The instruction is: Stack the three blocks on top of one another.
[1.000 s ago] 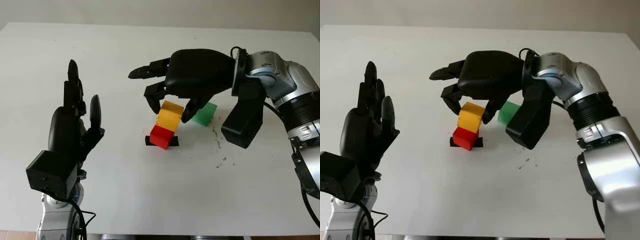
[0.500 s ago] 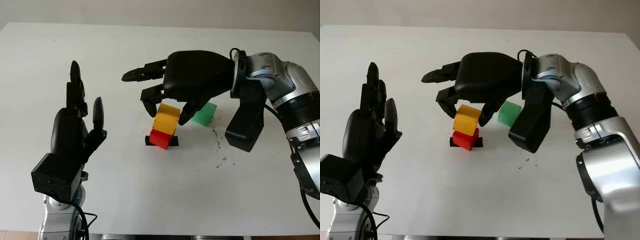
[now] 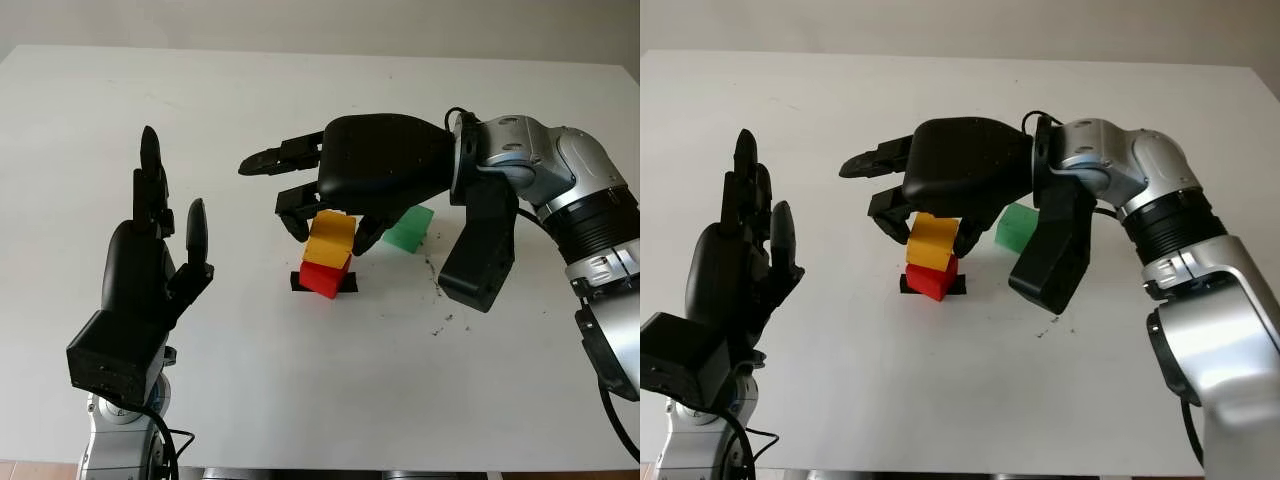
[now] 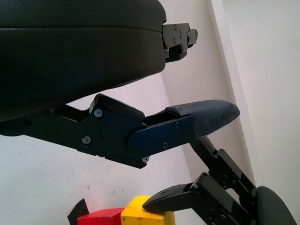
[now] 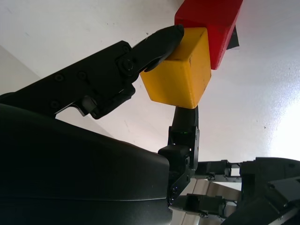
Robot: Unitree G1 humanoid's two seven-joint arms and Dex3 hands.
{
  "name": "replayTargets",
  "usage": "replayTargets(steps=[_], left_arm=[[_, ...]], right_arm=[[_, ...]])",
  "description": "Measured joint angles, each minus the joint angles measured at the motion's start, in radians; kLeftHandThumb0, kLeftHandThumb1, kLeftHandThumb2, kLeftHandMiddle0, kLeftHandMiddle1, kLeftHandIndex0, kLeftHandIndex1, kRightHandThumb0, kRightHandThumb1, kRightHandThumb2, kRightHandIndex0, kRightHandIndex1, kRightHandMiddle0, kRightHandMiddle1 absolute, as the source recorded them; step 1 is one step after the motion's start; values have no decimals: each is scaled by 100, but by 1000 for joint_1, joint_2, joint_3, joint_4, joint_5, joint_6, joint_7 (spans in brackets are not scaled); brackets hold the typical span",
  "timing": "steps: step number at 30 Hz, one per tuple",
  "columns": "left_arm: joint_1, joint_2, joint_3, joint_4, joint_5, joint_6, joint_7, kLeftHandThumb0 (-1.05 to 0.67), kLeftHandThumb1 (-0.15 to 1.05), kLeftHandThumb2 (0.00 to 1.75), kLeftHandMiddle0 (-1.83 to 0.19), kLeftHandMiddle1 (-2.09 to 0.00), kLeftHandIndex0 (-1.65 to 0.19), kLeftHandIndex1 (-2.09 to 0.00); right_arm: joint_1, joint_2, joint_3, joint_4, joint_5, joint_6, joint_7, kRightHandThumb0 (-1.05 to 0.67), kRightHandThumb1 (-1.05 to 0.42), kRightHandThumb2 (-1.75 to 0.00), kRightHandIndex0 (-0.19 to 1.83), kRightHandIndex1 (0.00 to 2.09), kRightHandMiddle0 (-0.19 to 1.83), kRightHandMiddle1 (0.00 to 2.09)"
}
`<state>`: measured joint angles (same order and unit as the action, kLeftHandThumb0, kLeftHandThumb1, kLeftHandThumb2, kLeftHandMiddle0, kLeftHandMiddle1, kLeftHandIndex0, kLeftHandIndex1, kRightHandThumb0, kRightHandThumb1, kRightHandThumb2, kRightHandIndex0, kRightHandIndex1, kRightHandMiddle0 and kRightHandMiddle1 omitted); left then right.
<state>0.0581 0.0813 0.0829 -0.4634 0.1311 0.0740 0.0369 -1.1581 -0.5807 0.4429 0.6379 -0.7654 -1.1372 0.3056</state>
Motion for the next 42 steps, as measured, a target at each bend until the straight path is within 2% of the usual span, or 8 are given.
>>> replayTargets(steps=[7, 19, 30, 33, 35, 38, 42], left_arm=[[0, 0, 1, 0, -4, -4, 0, -81, 105, 70, 14, -5, 14, -5], [0, 0, 1, 1, -2, -18, 1, -80, 105, 70, 15, -5, 14, -5], [8, -2, 1, 1, -6, -20, 1, -80, 105, 69, 15, -5, 15, -5], [11, -3, 1, 1, -2, -20, 3, -80, 105, 69, 15, -5, 15, -5], [14, -3, 1, 1, 1, -20, 3, -79, 105, 69, 15, -5, 15, -5], [16, -3, 1, 1, 0, -28, 3, -79, 105, 68, 16, -5, 16, -5], [16, -4, 0, 1, 0, -29, 3, -78, 105, 68, 16, -5, 16, -5]], right_arm=[[1, -4, 8, -2, 16, -2, 9, -45, -93, -5, 20, 6, 49, 156], [18, 0, 23, 12, 206, 37, 182, -46, -95, -6, 19, 5, 45, 158], [19, 2, 23, 7, 226, 52, 215, -45, -95, -5, 19, 5, 43, 160], [19, 2, 23, 7, 223, 52, 215, -50, -96, -6, 13, 3, 37, 157], [19, 1, 24, 5, 199, 52, 215, -59, -94, -5, 3, 2, 16, 108], [19, 1, 32, 4, 154, 49, 208, -64, -92, -5, -5, 3, 13, 60], [19, 1, 31, 4, 147, 42, 190, -65, -90, -5, -12, 2, 9, 37]])
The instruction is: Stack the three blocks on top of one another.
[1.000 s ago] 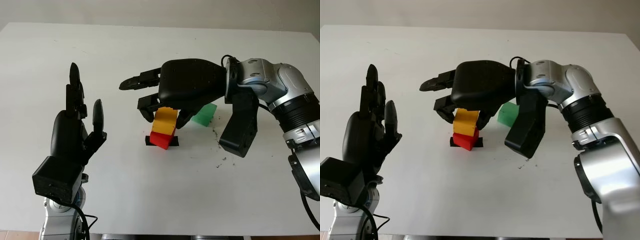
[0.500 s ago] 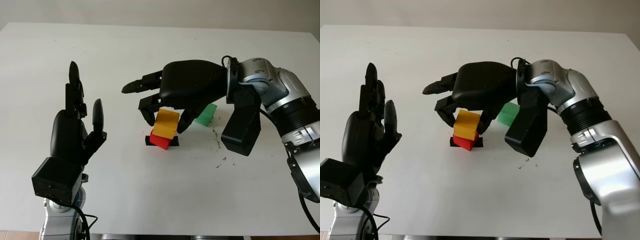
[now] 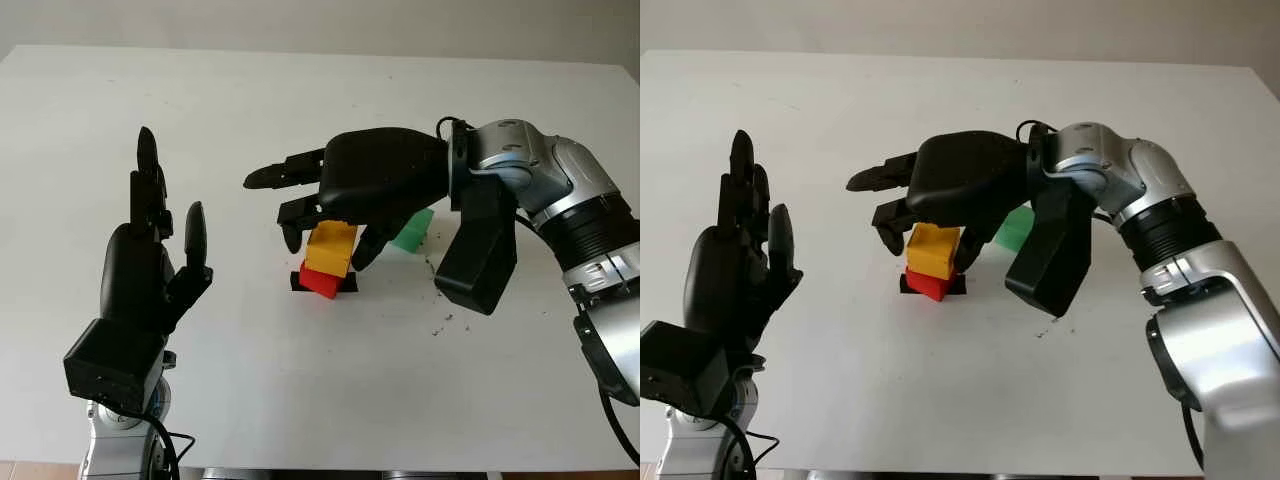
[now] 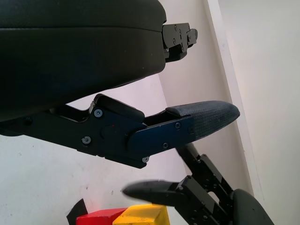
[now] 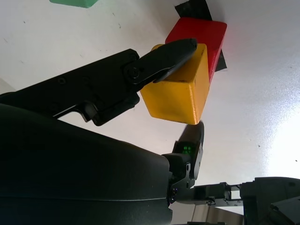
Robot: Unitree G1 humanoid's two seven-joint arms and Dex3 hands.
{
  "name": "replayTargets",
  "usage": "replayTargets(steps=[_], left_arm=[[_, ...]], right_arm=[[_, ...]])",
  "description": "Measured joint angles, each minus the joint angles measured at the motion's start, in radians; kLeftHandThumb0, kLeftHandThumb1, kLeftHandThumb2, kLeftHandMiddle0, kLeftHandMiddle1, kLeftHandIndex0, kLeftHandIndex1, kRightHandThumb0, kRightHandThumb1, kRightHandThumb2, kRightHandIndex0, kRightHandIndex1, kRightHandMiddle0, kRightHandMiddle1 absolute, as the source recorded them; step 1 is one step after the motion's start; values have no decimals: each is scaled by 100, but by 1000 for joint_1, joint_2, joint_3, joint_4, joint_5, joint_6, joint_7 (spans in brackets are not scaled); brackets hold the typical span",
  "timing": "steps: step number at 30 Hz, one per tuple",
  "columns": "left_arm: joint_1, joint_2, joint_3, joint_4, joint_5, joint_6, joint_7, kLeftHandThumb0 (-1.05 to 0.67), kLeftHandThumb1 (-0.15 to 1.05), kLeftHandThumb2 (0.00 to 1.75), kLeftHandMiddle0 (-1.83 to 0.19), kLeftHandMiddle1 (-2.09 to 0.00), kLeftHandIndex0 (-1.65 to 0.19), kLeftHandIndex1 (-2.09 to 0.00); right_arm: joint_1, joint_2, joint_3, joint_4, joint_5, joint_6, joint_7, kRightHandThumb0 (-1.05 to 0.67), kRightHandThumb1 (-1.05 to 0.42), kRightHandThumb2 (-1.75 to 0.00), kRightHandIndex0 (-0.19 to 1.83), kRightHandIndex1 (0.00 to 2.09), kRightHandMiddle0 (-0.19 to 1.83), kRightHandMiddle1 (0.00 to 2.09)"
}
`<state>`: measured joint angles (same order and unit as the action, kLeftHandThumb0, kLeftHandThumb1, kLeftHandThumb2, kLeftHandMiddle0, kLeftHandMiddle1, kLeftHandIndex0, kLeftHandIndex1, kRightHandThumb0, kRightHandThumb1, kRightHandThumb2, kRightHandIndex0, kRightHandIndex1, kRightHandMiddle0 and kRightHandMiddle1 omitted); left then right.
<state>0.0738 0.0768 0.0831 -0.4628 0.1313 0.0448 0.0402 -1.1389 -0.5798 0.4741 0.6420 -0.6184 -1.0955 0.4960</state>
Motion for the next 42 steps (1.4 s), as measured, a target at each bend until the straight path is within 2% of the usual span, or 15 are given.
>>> replayTargets(steps=[13, 16, 18, 22, 26, 32, 37, 42], left_arm=[[2, -3, -5, -1, -4, 4, 0, -77, 105, 66, 16, -5, 16, -5], [3, -3, -5, -1, -4, 5, 0, -77, 105, 66, 16, -6, 16, -5], [3, -6, -5, -1, -4, 5, 0, -77, 105, 66, 15, -6, 15, -6], [5, -7, -5, -1, 4, 5, 3, -78, 105, 68, 16, -5, 16, -5], [10, -7, -1, -2, -1, 6, 4, -79, 105, 68, 15, -6, 15, -6], [7, -4, 23, 11, -22, -11, 6, -80, 105, 69, 13, -6, 14, -6], [-8, 4, 34, 30, -49, -15, -10, -81, 105, 69, 14, -5, 13, -6], [-26, 10, 34, 25, -47, 22, -22, -81, 105, 70, 15, -5, 15, -5]], right_arm=[[0, -1, 0, 2, 0, -10, -8, -79, -92, -6, -19, 0, -16, 14], [0, -4, 1, 8, 43, -16, 27, -80, -94, -6, -19, 0, -19, 9], [-2, -16, 1, 4, 131, 17, 115, -79, -95, -6, -19, 0, -19, 5], [-6, -73, -58, -46, 297, 153, 243, -76, -95, -6, -19, 0, -16, 6], [-32, -157, -160, -55, 321, 240, 255, -74, -94, -5, -19, 0, -9, 9], [-51, -272, -243, 3, 273, 304, 221, -70, -90, -5, -19, 0, -2, 11], [-43, -335, -251, 55, 205, 289, 164, -71, -94, -6, -19, 2, 2, 12], [-9, -384, -239, 71, 85, 271, 86, -72, -97, -6, -19, 1, -1, 9]])
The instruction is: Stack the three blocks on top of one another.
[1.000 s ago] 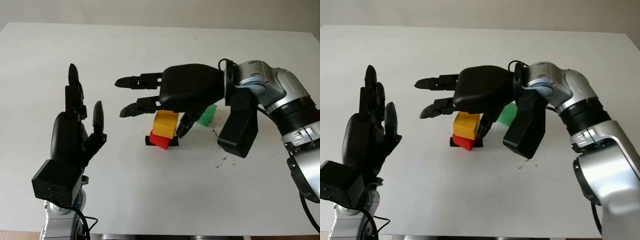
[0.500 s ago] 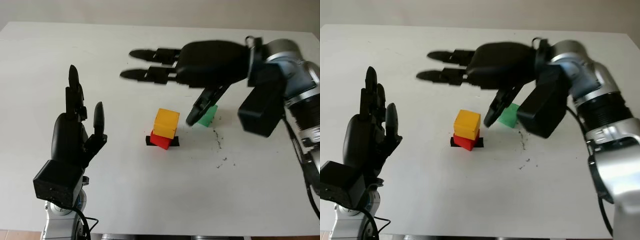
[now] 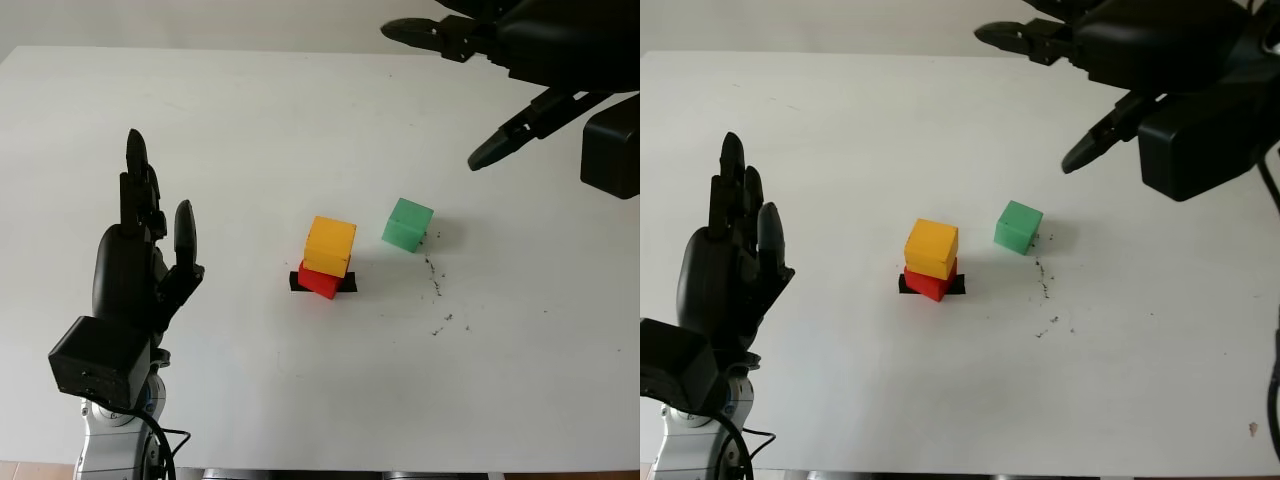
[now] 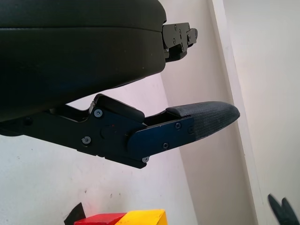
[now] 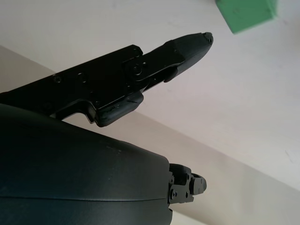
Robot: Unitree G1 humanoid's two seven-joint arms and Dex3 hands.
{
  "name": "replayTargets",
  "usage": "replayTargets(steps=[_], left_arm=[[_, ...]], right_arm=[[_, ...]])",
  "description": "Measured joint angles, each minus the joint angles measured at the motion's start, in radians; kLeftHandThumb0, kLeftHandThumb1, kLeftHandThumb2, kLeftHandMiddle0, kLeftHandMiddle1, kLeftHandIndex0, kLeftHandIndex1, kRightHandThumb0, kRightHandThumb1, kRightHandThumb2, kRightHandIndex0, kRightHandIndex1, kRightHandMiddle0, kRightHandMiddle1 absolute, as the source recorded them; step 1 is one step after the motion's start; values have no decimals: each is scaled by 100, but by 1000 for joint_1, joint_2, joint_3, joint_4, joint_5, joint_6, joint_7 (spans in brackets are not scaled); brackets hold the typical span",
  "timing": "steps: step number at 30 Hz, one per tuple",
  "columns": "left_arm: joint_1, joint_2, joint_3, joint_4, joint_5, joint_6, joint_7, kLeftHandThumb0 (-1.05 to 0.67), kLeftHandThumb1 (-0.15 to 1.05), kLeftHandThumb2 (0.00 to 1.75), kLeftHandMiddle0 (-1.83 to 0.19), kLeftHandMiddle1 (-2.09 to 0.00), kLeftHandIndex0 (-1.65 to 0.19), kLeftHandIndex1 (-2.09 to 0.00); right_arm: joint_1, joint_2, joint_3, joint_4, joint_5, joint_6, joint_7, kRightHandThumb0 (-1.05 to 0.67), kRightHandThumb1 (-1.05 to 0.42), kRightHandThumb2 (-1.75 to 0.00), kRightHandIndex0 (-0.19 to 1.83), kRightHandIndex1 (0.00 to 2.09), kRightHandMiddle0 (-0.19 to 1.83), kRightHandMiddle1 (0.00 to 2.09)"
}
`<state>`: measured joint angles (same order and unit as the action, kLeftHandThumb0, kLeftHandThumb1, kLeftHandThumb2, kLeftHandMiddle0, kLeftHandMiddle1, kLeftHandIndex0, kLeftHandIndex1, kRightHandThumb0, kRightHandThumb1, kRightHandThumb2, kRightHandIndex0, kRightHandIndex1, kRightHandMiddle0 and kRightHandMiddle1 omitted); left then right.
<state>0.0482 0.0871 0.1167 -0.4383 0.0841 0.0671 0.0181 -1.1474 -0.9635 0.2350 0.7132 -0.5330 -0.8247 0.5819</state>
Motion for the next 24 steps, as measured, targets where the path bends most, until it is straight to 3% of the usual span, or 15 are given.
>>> replayTargets(steps=[5, 10, 24], left_arm=[[-8, 8, 2, -1, -4, 2, -7, -79, 105, 70, 14, -5, 14, -6], [-9, 20, 11, -2, -19, 9, -18, -80, 105, 69, 15, -5, 14, -5], [-4, 33, 10, -14, -13, 26, -28, -79, 105, 71, 16, -5, 15, -6]], right_arm=[[34, -6, 51, 42, -155, -44, -164, -69, -98, -6, -19, 1, 0, 8], [76, 17, 87, 80, -193, -61, -258, -60, -94, -4, -17, 4, 5, 10], [104, 106, 145, 86, -232, -71, -338, -48, -81, -4, -7, 8, 17, 12]])
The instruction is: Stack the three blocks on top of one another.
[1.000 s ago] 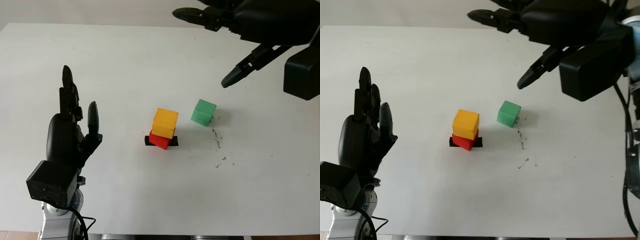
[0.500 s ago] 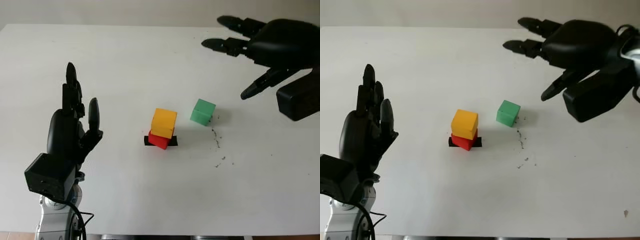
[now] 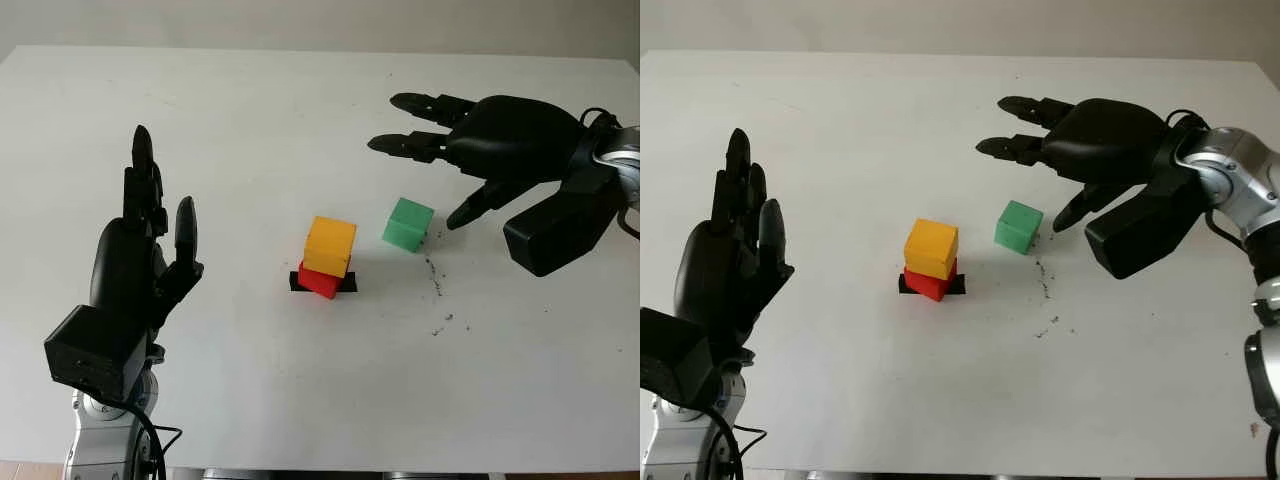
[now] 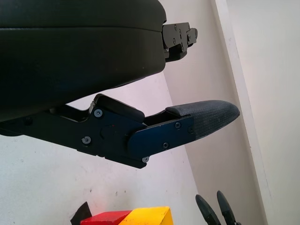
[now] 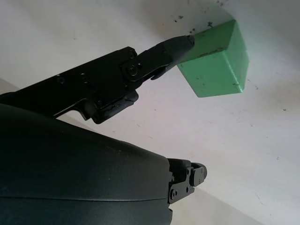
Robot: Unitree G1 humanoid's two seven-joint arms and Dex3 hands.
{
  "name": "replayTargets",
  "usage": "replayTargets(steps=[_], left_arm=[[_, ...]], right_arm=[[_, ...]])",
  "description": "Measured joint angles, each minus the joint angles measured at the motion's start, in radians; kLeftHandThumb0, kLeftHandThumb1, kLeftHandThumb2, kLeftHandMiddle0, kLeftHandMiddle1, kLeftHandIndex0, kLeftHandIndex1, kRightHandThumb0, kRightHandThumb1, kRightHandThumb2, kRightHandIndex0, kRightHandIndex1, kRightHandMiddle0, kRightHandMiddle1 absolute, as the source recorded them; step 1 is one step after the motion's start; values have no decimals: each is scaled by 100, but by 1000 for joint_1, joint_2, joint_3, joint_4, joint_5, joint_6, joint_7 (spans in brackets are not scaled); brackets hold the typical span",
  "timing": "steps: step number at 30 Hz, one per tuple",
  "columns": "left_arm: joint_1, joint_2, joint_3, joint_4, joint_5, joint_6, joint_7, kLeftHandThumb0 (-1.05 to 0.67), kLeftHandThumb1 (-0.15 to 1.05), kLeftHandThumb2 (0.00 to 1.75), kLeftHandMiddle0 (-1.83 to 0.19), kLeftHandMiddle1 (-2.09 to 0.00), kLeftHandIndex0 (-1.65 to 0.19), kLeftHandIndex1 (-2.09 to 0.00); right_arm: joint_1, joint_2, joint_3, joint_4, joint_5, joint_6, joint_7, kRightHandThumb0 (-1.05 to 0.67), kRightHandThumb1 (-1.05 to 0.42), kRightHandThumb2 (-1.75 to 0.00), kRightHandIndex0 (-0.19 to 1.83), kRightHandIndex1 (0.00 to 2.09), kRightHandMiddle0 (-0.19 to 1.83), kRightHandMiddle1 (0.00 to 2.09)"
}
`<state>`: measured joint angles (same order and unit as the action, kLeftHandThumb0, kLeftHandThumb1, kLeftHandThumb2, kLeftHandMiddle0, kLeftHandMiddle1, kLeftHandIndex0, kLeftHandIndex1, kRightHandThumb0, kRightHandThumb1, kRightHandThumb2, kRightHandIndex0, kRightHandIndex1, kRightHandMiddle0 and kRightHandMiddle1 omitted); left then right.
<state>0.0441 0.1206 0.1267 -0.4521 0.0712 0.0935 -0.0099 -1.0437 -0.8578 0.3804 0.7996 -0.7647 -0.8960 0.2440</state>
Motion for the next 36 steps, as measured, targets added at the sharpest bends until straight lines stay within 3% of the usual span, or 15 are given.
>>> replayTargets(steps=[16, 36], left_arm=[[4, 0, 0, -10, 1, 14, -1, -79, 105, 70, 16, -5, 16, -5], [13, 0, 0, -22, 8, 20, -4, -79, 105, 70, 16, -5, 16, -5]], right_arm=[[4, 5, 40, 33, -20, -25, -20, -43, -78, -5, 0, 7, 34, 15], [17, 27, 77, 93, -30, -51, -93, -43, -88, -6, 3, 7, 44, 15]])
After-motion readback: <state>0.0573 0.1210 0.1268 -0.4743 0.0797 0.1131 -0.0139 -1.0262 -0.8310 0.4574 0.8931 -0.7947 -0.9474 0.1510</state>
